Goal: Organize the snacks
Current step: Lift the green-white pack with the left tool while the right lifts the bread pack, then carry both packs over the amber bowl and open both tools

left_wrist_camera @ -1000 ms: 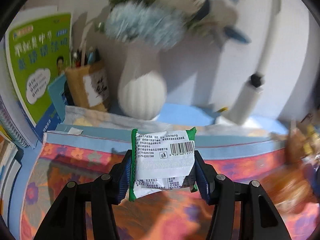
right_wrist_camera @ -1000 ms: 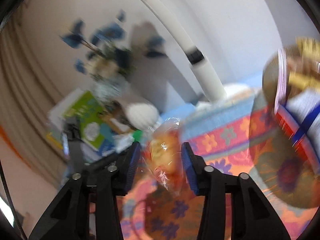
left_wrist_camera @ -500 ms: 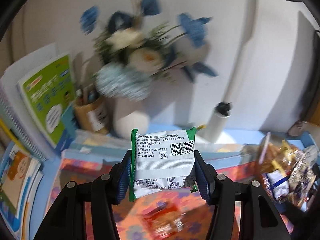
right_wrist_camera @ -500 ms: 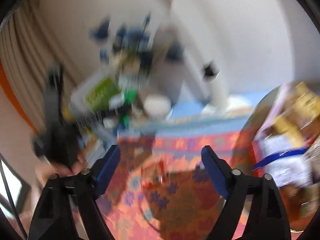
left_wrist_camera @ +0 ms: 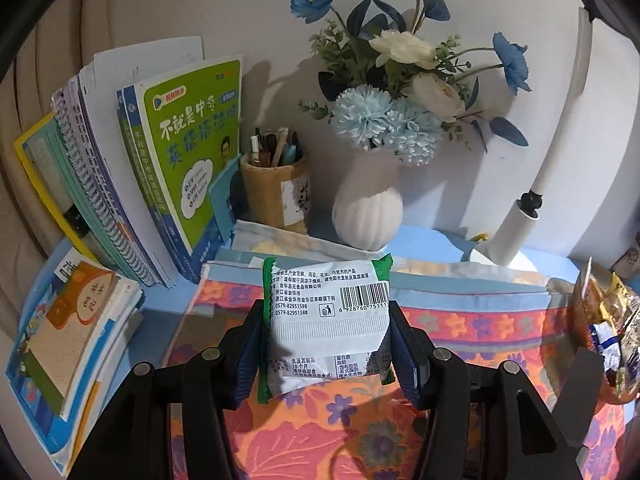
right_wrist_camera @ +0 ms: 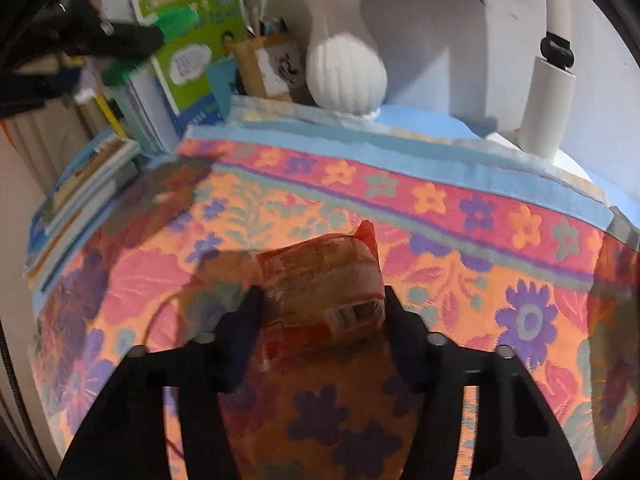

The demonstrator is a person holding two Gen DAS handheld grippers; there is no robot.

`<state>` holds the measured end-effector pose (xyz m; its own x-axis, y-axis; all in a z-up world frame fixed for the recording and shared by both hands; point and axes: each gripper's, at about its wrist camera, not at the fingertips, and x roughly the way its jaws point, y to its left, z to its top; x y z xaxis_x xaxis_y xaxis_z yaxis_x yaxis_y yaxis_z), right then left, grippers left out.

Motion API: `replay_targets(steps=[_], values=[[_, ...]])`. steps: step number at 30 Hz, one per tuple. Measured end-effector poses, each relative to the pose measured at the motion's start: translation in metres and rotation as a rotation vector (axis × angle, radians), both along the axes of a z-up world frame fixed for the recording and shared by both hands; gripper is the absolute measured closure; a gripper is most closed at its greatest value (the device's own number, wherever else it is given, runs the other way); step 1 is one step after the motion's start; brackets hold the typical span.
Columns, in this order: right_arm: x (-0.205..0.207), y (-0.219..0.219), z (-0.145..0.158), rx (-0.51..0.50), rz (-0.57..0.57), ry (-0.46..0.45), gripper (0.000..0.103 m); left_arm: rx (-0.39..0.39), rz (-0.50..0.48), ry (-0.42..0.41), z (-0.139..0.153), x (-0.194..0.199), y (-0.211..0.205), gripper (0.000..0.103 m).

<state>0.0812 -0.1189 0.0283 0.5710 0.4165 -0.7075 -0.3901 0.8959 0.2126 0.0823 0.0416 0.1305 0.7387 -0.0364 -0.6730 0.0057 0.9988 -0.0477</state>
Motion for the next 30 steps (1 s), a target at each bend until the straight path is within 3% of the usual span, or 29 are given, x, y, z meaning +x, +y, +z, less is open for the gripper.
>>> replay_targets(steps=[4,6,11,15,18,24,26,27,28,30], values=[[-0.004,-0.029,0.023,0.166,-0.017,-0.014,0.053,0.001,-0.059,-0.03,0.014,-0.003,-0.022,0.048],[-0.006,-0.057,0.056,0.211,-0.058,-0.05,0.053,0.006,-0.107,-0.053,0.026,-0.005,-0.043,0.048],[0.001,-0.159,0.136,0.263,-0.237,-0.152,0.053,-0.006,-0.24,-0.099,0.056,-0.006,-0.117,0.048],[0.008,-0.24,0.167,0.269,-0.375,-0.2,0.052,-0.049,-0.375,-0.074,0.062,-0.001,-0.183,0.048],[0.014,-0.287,0.171,0.265,-0.444,-0.18,0.052,-0.019,-0.488,-0.047,0.055,-0.001,-0.24,0.048],[0.025,-0.342,0.156,0.27,-0.55,-0.096,0.052,-0.01,-0.594,0.038,0.028,0.014,-0.312,0.048],[0.028,-0.352,0.146,0.292,-0.56,-0.052,0.05,0.017,-0.618,0.063,0.018,0.019,-0.327,0.042],[0.03,-0.353,0.143,0.296,-0.561,-0.032,0.048,0.021,-0.634,0.076,0.014,0.019,-0.332,0.032],[0.034,-0.356,0.138,0.301,-0.565,0.0,0.045,0.022,-0.64,0.084,0.012,0.022,-0.335,0.025],[0.035,-0.359,0.134,0.303,-0.59,0.02,0.017,0.011,-0.638,0.084,0.011,0.023,-0.335,0.022]])
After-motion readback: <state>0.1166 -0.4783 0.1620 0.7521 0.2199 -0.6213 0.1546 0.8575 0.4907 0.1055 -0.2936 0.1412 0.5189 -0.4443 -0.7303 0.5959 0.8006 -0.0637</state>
